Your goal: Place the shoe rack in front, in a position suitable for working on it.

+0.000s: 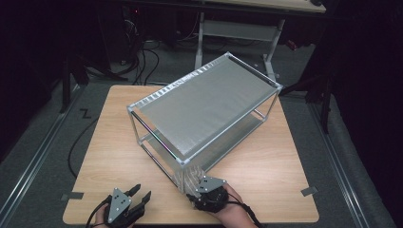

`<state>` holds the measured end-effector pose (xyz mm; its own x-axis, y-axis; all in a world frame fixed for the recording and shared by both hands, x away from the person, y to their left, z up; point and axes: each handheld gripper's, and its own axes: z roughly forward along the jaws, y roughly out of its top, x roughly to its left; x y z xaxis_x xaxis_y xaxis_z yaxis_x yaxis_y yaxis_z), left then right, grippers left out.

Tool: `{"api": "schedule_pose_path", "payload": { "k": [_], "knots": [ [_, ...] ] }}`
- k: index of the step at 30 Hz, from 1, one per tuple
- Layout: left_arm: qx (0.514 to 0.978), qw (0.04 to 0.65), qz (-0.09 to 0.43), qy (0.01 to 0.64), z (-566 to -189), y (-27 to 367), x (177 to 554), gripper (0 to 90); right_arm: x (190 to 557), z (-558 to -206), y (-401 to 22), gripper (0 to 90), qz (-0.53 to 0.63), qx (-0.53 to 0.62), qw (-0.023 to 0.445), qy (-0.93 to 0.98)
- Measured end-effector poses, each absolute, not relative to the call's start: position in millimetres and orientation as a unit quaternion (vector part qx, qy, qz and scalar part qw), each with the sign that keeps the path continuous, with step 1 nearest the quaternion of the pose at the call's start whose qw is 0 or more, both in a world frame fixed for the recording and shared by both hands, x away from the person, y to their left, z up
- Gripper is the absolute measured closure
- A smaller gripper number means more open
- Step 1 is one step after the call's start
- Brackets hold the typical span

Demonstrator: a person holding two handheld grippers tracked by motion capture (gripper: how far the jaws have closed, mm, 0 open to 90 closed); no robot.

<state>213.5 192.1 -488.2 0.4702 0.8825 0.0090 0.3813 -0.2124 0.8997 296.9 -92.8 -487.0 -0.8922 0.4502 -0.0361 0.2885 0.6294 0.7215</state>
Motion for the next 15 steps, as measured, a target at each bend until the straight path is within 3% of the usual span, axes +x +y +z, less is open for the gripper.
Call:
{"api": "schedule_pose_path", "payload": {
  "k": [15],
  "knots": [
    [0.755,0.484,0.256,0.361,-478,143,233,47.4,285,-481,-159,60.3,0.386,0.278,0.152,0.866]
  ]
}}
